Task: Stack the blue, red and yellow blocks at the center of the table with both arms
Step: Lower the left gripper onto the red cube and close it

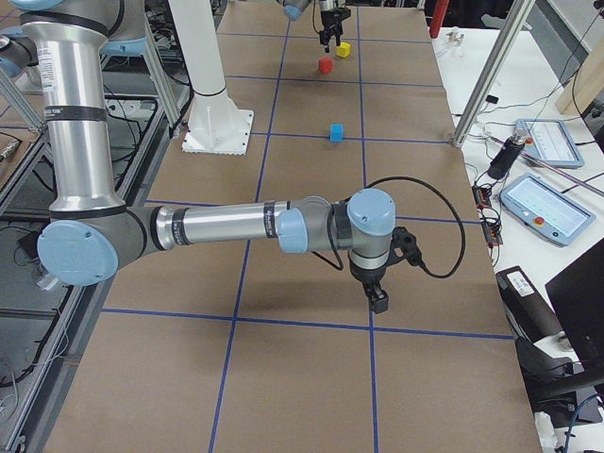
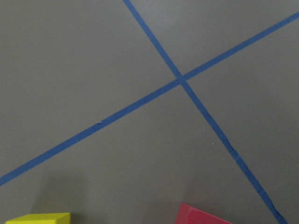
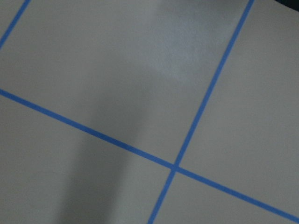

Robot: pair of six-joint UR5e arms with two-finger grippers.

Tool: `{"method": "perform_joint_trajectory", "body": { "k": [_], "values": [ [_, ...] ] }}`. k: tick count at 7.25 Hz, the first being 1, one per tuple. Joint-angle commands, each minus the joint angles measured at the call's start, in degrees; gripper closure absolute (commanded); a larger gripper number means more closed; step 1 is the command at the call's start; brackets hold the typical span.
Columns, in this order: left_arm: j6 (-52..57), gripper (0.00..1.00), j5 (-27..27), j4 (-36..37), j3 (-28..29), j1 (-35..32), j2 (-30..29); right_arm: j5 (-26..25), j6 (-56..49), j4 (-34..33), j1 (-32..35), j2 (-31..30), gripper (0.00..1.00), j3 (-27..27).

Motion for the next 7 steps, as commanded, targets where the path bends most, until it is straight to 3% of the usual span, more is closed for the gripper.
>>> {"method": "perform_joint_trajectory", "body": {
  "k": [1, 5, 6, 7],
  "values": [
    [0.1, 0.0, 1.8, -0.1, 1.7, 4.4, -1.1, -0.1, -0.3, 0.2, 2.8, -4.6, 0.01, 0.0],
    [0.5, 0.02, 4.1, -0.4, 4.1, 8.9, -1.0, -0.3, -0.1, 0.3, 3.0, -4.8, 0.01, -0.1],
    [0.6, 0.35, 4.1, -0.4, 4.1, 8.9, -0.6, -0.2, -0.1, 0.3, 3.0, -4.8, 0.01, -0.2],
    [0.6, 0.85, 4.1, -0.4, 4.0, 8.8, -0.6, -0.2, -0.1, 0.3, 3.0, -4.8, 0.0, -0.2]
  ]
}}
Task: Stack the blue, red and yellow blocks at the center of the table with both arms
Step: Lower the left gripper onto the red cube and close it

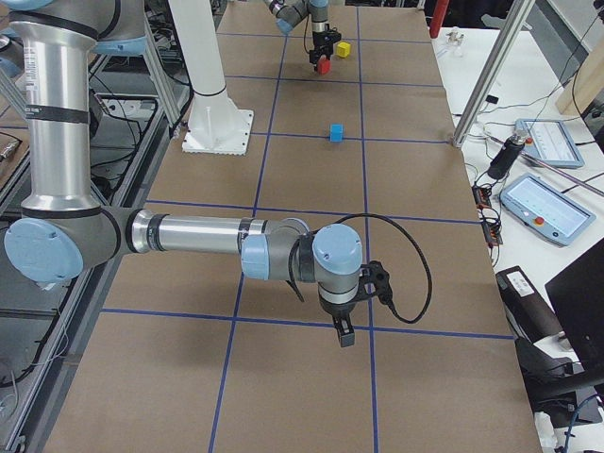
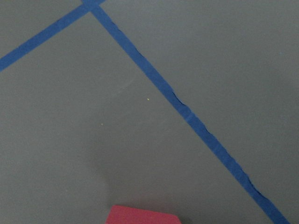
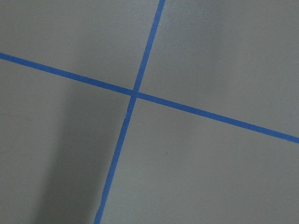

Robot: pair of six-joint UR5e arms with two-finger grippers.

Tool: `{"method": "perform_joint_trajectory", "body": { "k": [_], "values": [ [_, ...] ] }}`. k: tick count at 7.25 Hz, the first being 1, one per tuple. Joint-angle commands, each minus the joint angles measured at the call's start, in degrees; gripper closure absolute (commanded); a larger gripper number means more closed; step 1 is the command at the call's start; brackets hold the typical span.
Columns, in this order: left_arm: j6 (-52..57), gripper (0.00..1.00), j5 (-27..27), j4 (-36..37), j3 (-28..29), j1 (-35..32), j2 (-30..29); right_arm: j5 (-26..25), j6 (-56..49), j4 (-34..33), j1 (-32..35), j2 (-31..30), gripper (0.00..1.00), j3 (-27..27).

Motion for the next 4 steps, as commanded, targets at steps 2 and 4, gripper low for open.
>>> {"method": "perform_joint_trajectory", "body": {
  "k": [2, 4],
  "values": [
    [-0.4, 1.0, -0.2, -0.6, -1.1, -0.3, 0.0, 0.0, 0.0, 0.0, 0.0, 0.0, 0.0, -0.1],
    [-1.2, 1.0, -2.6, 3.7, -6.1, -1.3, -0.5, -0.1, -0.1, 0.0, 0.0, -0.6, 0.0, -0.7]
  ]
}}
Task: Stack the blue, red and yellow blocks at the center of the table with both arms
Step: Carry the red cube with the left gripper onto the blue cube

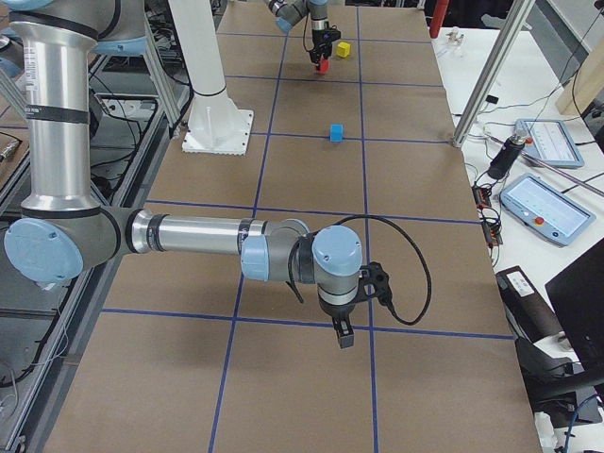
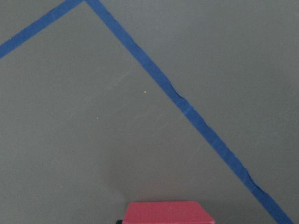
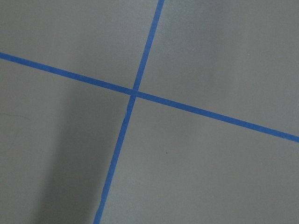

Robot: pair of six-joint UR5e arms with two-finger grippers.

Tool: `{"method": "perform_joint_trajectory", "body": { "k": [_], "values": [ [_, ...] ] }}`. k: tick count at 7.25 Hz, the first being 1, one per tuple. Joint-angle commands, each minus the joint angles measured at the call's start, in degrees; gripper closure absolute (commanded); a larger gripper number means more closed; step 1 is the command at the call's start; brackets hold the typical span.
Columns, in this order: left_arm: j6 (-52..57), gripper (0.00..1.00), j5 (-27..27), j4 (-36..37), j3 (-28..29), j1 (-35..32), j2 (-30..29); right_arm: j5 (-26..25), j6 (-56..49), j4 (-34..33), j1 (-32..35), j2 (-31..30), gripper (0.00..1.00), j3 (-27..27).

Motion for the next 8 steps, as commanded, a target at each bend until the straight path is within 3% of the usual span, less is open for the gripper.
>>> {"method": "perform_joint_trajectory", "body": {
  "k": [1, 3, 5, 6, 8],
  "values": [
    [-4.5, 1.0, -1.3, 7.8, -5.1, -1.6, -2.6, -0.1, 0.0, 0.1, 0.0, -1.6, 0.01, -0.5],
    [-14.3, 1.0, -1.1, 20.4, -7.0, -1.5, -14.5, -0.1, 0.0, 0.1, 0.3, -3.5, 0.0, -1.7],
    [-20.7, 1.0, -0.7, 37.7, -6.4, -0.6, -30.0, -0.2, 0.0, 1.7, 0.3, -3.5, 0.0, -4.4],
    [-25.2, 1.0, 1.0, 43.0, -5.2, 1.7, -35.8, -0.1, 0.8, 2.7, 0.3, -3.4, 0.0, -4.9],
    [-35.4, 1.0, 6.6, 43.6, 5.9, 6.7, -47.9, 0.0, 8.9, 3.2, 0.2, -2.5, 0.01, -4.4]
  ]
}}
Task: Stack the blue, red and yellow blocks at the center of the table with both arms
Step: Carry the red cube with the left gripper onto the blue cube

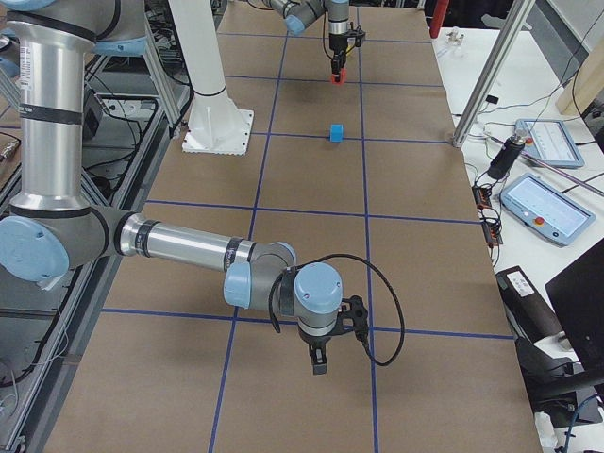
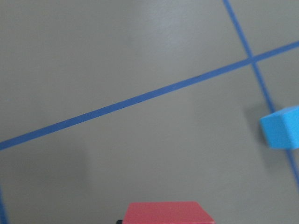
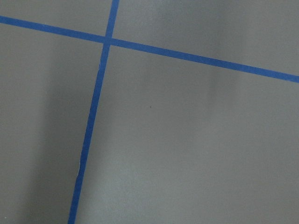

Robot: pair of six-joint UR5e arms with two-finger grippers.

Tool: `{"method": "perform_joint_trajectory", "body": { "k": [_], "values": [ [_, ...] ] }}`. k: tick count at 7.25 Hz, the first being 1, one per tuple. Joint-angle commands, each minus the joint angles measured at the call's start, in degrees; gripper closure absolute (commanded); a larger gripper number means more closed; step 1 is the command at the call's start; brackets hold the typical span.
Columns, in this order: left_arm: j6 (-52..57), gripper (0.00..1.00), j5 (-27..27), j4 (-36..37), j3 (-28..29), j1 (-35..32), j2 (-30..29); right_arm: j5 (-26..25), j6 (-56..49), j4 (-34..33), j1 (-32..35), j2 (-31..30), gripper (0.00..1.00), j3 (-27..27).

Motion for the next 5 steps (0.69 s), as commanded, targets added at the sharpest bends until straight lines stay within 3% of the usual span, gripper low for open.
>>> {"method": "perform_joint_trajectory", "body": {
  "k": [1, 2, 5],
  "values": [
    [-9.4, 1.0, 6.0, 0.9, 13.1, 4.9, -13.0, 0.0, 4.8, 0.6, 0.0, 0.5, 0.01, 0.1],
    [-11.2, 1.0, 7.8, 0.6, 17.6, 6.3, -15.8, 0.0, 4.8, 0.6, -0.1, 0.5, 0.01, 0.0],
    [-12.2, 1.0, 10.2, 0.5, 20.2, 8.6, -16.4, 0.0, 4.8, 0.6, -0.1, 0.7, 0.01, 0.0]
  ]
}}
